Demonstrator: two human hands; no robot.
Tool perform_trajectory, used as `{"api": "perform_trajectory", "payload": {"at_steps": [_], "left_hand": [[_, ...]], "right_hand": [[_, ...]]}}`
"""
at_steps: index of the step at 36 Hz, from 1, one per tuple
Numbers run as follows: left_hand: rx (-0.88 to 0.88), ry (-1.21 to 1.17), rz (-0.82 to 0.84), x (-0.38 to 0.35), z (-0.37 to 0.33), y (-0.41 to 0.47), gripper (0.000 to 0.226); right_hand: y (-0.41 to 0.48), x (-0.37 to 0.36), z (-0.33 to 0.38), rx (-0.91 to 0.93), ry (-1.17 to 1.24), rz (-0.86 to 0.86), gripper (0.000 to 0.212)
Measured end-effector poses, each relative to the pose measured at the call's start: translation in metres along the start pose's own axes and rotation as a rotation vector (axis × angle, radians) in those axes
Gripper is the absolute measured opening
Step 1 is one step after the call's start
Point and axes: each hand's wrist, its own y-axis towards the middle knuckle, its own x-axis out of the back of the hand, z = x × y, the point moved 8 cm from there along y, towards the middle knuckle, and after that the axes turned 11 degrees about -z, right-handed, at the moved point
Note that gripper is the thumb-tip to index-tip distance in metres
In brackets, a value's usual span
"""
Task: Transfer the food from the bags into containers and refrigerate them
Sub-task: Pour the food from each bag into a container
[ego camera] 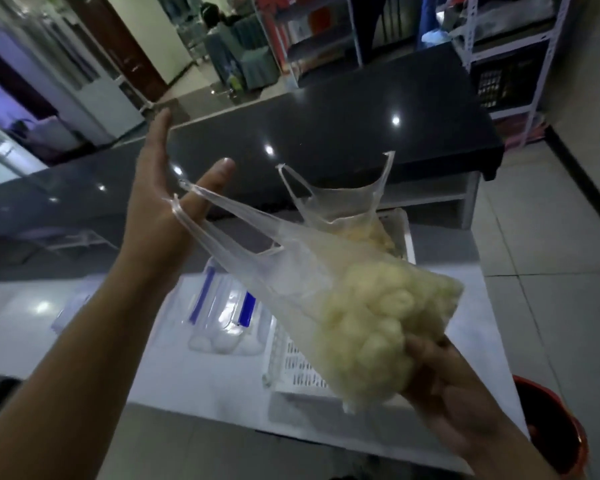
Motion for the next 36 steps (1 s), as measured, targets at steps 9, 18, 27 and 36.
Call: {"api": "perform_trajectory", "payload": {"at_steps": [9,18,27,36], "left_hand": [[0.105,0.207,-0.038,0.033,0.071,-0.005,0.086],[0.103,0.334,-0.013,0.042,0.173,0.015,0.091],[0.309,0.201,0.103,0.040,0.298,0.043,0.081],[0.578,-0.028,0.292,0.026,0.399,0.028,0.078]], "right_hand": [[0.020,-0.006,-0.012,0.015,-0.230,-0.171,0.053],[0.060,-0.023,-0.038,0.003,-0.396,-0.422,0.054],[0.103,-0.066,-0.070,0.174,-0.548,-0.626,0.029],[0.126,-0.104,-0.086,0.277,-0.677,-0.729,0.020]]}}
